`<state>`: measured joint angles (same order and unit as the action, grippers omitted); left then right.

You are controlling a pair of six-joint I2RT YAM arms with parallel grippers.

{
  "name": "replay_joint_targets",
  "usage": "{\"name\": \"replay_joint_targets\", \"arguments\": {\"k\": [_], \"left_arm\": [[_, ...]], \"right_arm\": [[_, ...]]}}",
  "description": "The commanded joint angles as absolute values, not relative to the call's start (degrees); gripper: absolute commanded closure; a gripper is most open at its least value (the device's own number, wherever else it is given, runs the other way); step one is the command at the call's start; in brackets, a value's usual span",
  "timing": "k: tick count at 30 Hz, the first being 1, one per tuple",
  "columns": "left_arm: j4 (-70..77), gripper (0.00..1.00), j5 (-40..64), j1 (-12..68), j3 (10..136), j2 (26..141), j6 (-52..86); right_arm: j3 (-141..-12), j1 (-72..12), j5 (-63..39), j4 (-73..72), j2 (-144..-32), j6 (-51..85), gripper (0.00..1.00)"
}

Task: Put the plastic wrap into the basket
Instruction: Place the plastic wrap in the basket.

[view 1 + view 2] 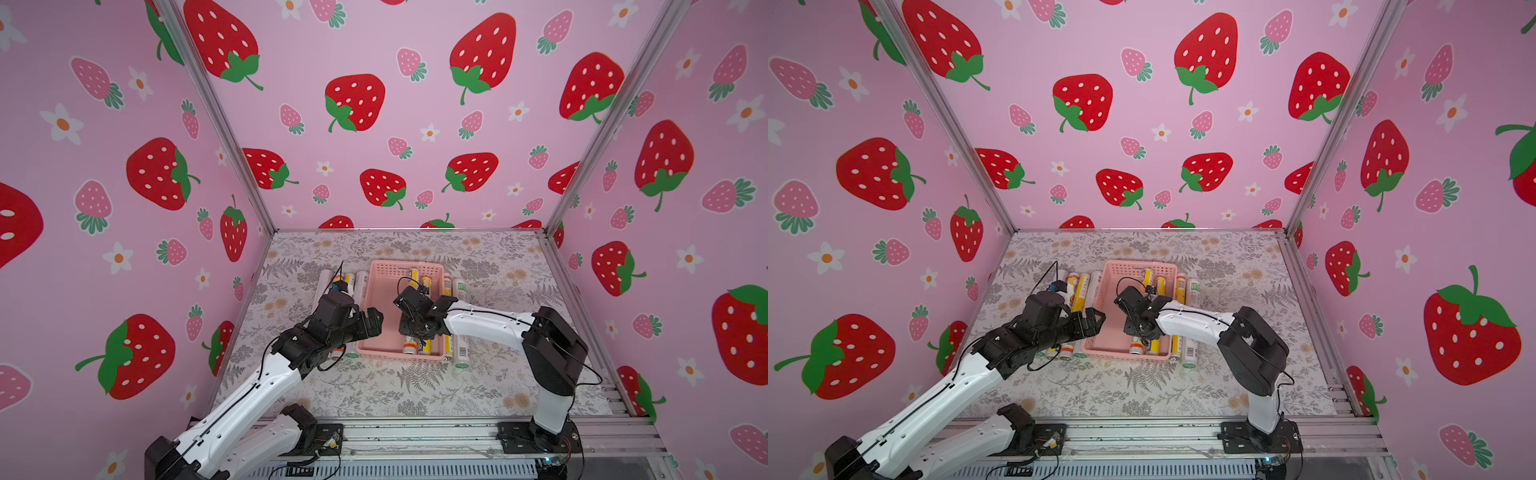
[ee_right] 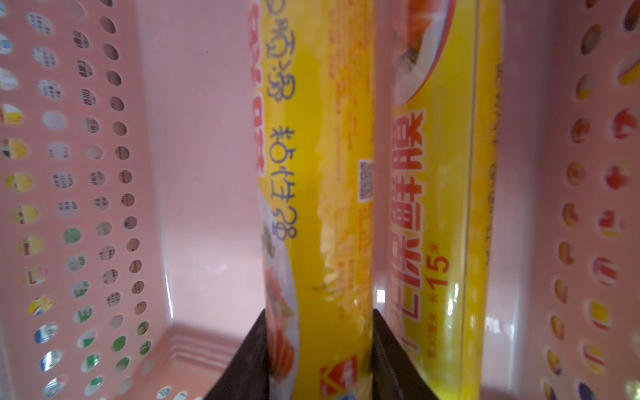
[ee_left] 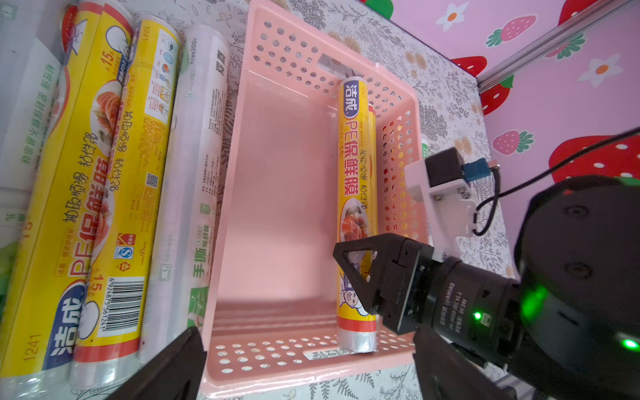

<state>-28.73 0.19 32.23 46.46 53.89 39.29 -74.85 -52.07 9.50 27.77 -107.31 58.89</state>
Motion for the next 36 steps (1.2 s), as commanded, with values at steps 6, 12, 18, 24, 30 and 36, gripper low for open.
{"name": "replay_joint_targets", "arguments": {"k": [6,12,18,24,30,36], "left_arm": [[-28.84,0.01,-0.53,31.99,46.26,53.9,39.12],[-28.12,0.01,-0.2,31.99,45.62,54.92,39.29],[-27.72,0.01,0.08,31.99,45.79,56.22,39.2],[-29.6,0.02,-0.3,31.91,46.61,56.71,37.71],[-31.43,0.02,-0.99,31.83,47.19,55.82,38.08],[-35.77,0.02,-0.61,31.81,49.73,56.86,37.75]], "right_arm": [[-77.2,-52.47,10.31,29.27,-110.27,57.95,0.68],[-77.35,-52.47,10.12,29.07,-111.78,57.93,0.62],[-77.27,-52.47,10.52,29.18,-111.08,57.57,0.55],[-76.52,-52.49,10.63,28.41,-109.14,56.22,0.5],[-75.66,-52.47,10.59,27.16,-104.49,54.01,0.49],[-72.42,-52.31,12.95,27.23,-95.12,51.89,0.49]]}}
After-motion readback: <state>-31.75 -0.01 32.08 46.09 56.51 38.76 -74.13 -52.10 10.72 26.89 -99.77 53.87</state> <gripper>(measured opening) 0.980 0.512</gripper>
